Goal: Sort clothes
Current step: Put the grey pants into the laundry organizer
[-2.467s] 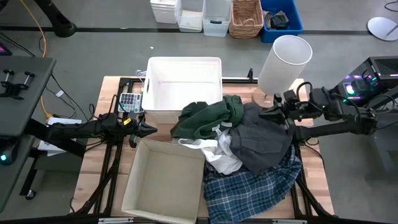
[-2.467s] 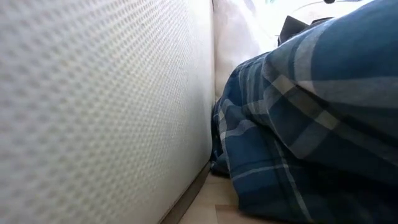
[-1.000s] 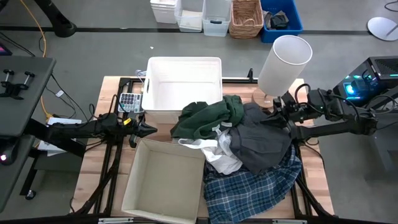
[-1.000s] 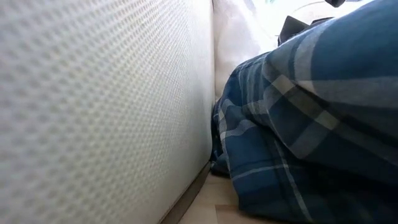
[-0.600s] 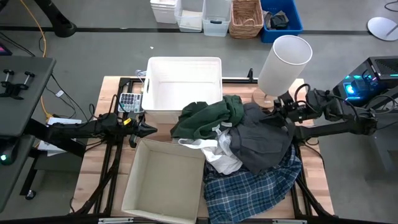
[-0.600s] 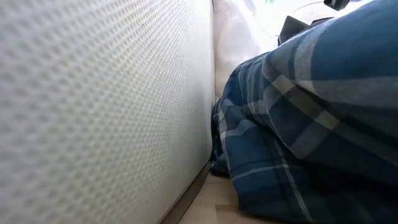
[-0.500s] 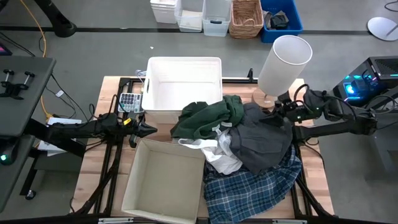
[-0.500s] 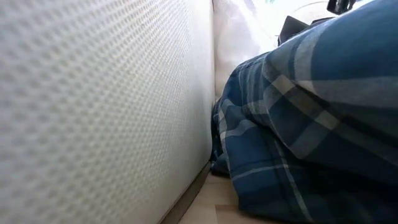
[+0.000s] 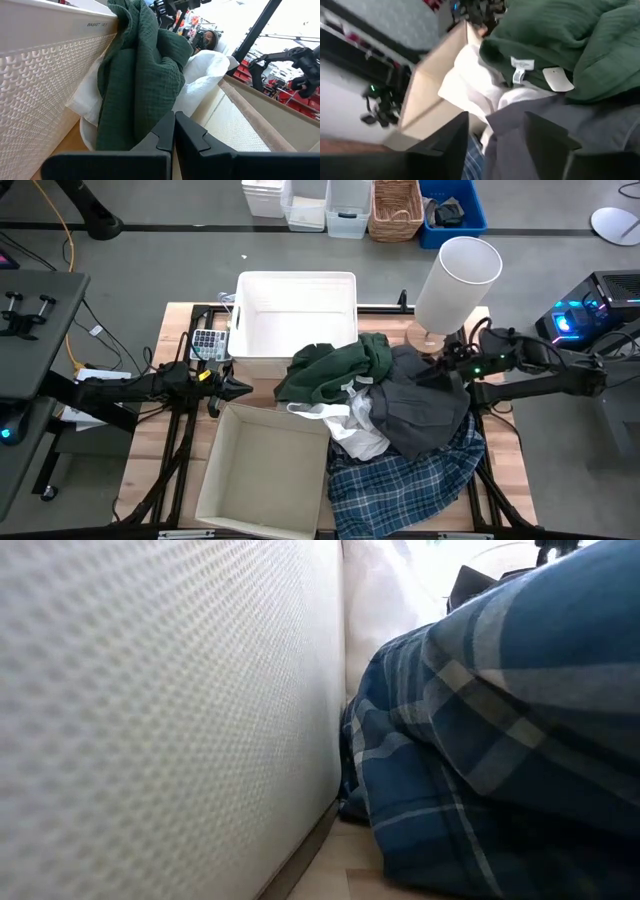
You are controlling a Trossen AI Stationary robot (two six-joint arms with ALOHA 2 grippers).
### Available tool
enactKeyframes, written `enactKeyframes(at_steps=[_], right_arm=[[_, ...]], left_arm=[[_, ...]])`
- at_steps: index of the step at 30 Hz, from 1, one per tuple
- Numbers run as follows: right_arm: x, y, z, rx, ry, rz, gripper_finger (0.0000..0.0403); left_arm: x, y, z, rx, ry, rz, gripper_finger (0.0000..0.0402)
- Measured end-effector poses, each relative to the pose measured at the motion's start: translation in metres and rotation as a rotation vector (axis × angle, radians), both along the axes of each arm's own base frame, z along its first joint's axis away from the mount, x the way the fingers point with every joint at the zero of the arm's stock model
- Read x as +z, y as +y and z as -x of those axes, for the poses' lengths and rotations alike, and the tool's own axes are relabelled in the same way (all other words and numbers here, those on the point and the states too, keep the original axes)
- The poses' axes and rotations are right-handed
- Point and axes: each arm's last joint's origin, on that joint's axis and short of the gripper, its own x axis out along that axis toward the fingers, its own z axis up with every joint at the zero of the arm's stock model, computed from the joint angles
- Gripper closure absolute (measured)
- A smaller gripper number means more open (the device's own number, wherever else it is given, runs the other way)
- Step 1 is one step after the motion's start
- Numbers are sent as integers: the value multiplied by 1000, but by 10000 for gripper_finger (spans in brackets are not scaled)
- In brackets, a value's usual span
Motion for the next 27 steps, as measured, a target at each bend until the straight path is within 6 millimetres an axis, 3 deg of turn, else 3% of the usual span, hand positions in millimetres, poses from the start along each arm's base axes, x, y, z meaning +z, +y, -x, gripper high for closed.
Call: enactKeyframes(at_steps=[7, 14, 18, 21, 27], right_arm=[[3, 1, -22, 163, 226, 178, 195], [-5, 12, -62, 426, 572, 346, 195], [-30, 29, -80, 547, 843, 464, 195], [-61, 37, -90, 530, 1001, 631, 195], [-130, 41, -106, 497, 1113, 571, 200]], left_arm=[[0, 0, 0, 0, 0, 0, 401], [0, 0, 0, 0, 0, 0, 401], [0, 0, 0, 0, 0, 0, 401], [0, 0, 0, 0, 0, 0, 401], [0, 0, 0, 0, 0, 0, 401]])
